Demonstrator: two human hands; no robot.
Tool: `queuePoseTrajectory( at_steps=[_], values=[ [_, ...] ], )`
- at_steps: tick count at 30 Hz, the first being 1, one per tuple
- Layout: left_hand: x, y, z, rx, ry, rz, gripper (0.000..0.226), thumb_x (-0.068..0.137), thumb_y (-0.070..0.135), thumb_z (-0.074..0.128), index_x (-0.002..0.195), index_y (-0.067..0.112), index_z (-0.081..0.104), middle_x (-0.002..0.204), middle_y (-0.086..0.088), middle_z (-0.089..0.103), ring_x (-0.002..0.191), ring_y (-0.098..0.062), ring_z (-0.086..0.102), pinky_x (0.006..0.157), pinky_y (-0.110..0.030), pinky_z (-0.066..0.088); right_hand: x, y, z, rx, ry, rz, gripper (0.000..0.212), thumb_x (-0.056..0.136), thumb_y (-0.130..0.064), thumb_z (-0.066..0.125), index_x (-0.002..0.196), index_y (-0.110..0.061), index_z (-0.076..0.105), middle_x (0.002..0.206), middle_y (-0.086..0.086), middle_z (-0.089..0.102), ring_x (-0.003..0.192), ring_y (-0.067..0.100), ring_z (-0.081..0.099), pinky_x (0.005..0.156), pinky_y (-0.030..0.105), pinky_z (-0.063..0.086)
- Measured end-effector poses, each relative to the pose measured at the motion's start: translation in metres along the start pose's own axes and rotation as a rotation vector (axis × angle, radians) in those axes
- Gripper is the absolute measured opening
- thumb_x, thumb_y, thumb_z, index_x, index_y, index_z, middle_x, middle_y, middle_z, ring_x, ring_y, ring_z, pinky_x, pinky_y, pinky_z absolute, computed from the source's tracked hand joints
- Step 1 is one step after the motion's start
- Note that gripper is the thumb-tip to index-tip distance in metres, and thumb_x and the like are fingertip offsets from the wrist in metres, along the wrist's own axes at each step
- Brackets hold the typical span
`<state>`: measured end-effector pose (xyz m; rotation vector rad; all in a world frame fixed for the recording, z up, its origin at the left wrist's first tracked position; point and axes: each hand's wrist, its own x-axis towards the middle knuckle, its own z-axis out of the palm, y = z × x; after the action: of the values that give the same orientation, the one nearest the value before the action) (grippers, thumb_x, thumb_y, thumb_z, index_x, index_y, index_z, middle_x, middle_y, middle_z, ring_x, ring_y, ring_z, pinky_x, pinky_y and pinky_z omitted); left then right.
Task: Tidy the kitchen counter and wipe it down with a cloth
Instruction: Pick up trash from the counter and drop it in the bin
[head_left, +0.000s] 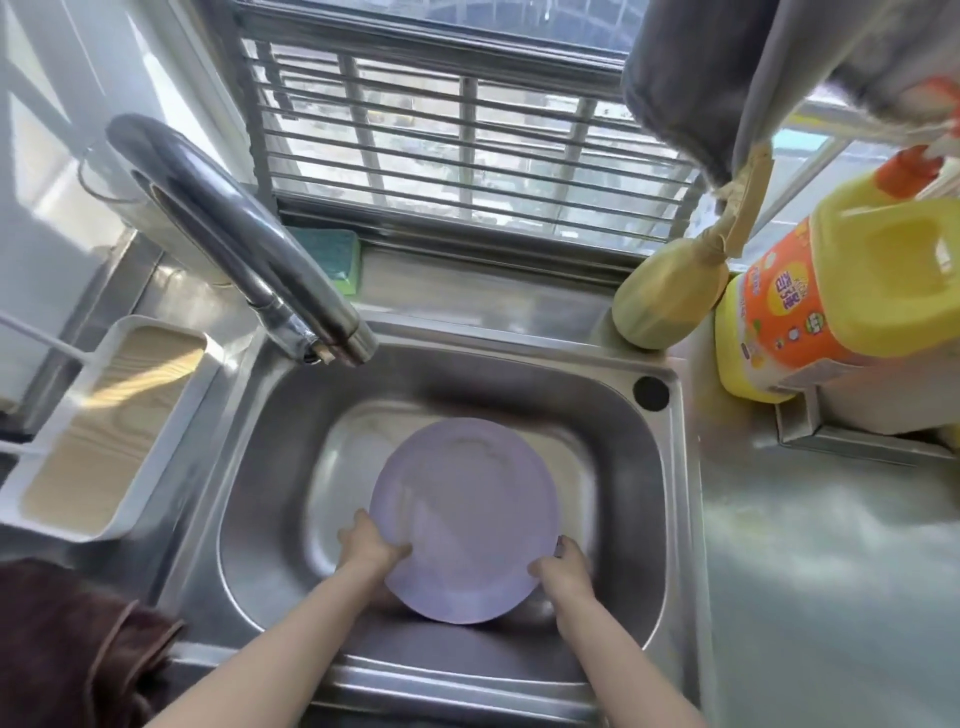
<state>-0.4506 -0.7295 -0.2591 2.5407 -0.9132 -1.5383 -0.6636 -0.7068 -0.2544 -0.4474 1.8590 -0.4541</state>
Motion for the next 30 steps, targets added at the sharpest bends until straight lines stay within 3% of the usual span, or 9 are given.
queuePoseTrajectory(
  at_steps=[3,5,9,13,16,18,20,23,30],
  values=[
    [-0.012,0.016,-0.017,-0.035,-0.027,0.062,0.081,0.07,0.024,0.076,0.135,0.004,0.032,0.136,-0.024,0.039,0.12,-0.038,0.047,0.102,-0.038,0.041,-0.011,-0.008,-0.007,-0.162,0.014,-0.046,0.028,0.075,0.007,0.048,0.1,-0.006,0.048,0.101,0.015,0.058,0.093,0.031,0.056,0.066,0.029,0.042],
    [-0.025,0.025,-0.033,-0.093,-0.055,0.144,0.074,0.066,0.024,0.078,0.127,0.002,0.041,0.128,-0.019,0.051,0.112,-0.034,0.055,0.097,-0.037,0.045,-0.024,-0.025,-0.012,-0.25,0.003,-0.123,0.03,0.075,0.001,0.051,0.104,-0.008,0.049,0.108,0.015,0.06,0.098,0.033,0.057,0.076,0.032,0.046],
    [-0.071,0.034,-0.068,-0.22,-0.108,0.295,0.057,0.08,0.009,0.068,0.13,0.002,0.04,0.119,-0.013,0.049,0.105,-0.02,0.049,0.086,-0.026,0.038,-0.061,-0.063,-0.015,-0.369,-0.106,-0.363,0.049,0.08,-0.002,0.053,0.128,-0.004,0.045,0.115,0.006,0.055,0.109,0.026,0.053,0.083,0.026,0.039],
    [-0.12,0.019,-0.109,-0.296,-0.004,0.403,0.064,0.073,0.018,0.074,0.128,0.006,0.044,0.121,-0.011,0.051,0.106,-0.019,0.049,0.09,-0.027,0.04,-0.108,-0.097,0.004,-0.513,-0.226,-0.575,0.051,0.084,-0.008,0.055,0.133,-0.006,0.042,0.136,0.011,0.049,0.126,0.024,0.045,0.098,0.029,0.035],
    [-0.159,-0.005,-0.141,-0.349,0.082,0.45,0.059,0.077,0.014,0.07,0.13,0.008,0.043,0.117,-0.003,0.047,0.108,-0.013,0.046,0.088,-0.019,0.036,-0.15,-0.119,0.033,-0.595,-0.342,-0.718,0.048,0.084,-0.008,0.057,0.13,-0.005,0.045,0.134,0.011,0.051,0.124,0.025,0.046,0.098,0.029,0.035],
    [-0.182,-0.027,-0.163,-0.372,0.157,0.451,0.057,0.081,0.017,0.067,0.131,0.012,0.042,0.118,0.0,0.047,0.111,-0.011,0.047,0.088,-0.022,0.039,-0.181,-0.13,0.058,-0.626,-0.433,-0.823,0.042,0.084,-0.007,0.059,0.125,-0.005,0.05,0.126,0.009,0.055,0.119,0.024,0.049,0.096,0.029,0.036],
    [-0.204,-0.054,-0.187,-0.427,0.258,0.421,0.057,0.081,0.017,0.067,0.132,0.011,0.041,0.126,-0.005,0.049,0.116,-0.016,0.049,0.092,-0.027,0.041,-0.211,-0.137,0.085,-0.667,-0.512,-0.923,0.038,0.083,-0.007,0.06,0.12,-0.006,0.053,0.113,0.004,0.058,0.115,0.024,0.053,0.093,0.03,0.039],
    [-0.235,-0.1,-0.219,-0.499,0.415,0.382,0.057,0.08,0.015,0.067,0.131,0.011,0.042,0.132,-0.012,0.049,0.113,-0.017,0.05,0.098,-0.029,0.04,-0.255,-0.14,0.124,-0.711,-0.648,-1.019,0.042,0.083,-0.009,0.062,0.124,-0.006,0.052,0.122,0.007,0.058,0.115,0.025,0.054,0.095,0.035,0.043],
    [-0.3,-0.204,-0.269,-0.635,0.661,0.27,0.056,0.081,0.014,0.066,0.132,0.01,0.041,0.127,-0.006,0.049,0.108,-0.014,0.049,0.089,-0.023,0.038,-0.349,-0.124,0.206,-0.8,-0.905,-1.233,0.024,0.082,-0.009,0.06,0.106,-0.008,0.056,0.1,0.008,0.062,0.098,0.029,0.06,0.088,0.043,0.049]
  ],
)
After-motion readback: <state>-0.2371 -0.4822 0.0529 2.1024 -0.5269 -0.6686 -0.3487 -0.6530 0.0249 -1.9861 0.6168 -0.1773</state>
